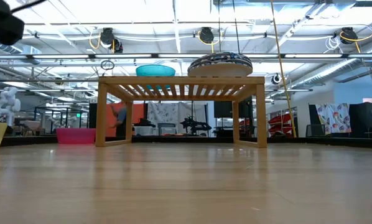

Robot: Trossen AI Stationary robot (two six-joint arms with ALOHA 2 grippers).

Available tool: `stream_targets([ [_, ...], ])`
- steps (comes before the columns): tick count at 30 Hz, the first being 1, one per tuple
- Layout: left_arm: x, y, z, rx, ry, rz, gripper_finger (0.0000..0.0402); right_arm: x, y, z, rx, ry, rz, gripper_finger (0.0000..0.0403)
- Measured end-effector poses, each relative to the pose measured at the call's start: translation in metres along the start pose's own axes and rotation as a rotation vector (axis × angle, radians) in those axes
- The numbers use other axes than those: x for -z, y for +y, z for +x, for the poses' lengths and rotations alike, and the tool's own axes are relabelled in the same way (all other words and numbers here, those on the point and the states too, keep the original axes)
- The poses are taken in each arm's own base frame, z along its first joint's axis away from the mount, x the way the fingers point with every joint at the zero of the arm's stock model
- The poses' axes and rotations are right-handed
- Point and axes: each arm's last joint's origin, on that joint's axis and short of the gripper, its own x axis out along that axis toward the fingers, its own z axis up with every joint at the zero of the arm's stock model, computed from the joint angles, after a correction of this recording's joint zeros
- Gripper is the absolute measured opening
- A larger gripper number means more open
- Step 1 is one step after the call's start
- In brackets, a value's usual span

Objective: Place and stack bowls onto a shelf
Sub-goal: Stack the yellow bowl on top of the blue bowl on the shelf

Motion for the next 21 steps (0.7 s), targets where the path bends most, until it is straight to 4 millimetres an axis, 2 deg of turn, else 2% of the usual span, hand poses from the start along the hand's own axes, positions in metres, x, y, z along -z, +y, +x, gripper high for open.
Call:
stream_targets([
  [10,0.008,0.003,0.038,0.047,0.122,0.013,0.0095,0.000,0.000,0.000,0.000,0.000,-0.002,0.0141],
  [21,0.003,0.002,0.040,0.048,0.109,0.149,0.0095,-0.004,0.000,0.000,0.001,-0.037,-0.012,0.0141],
])
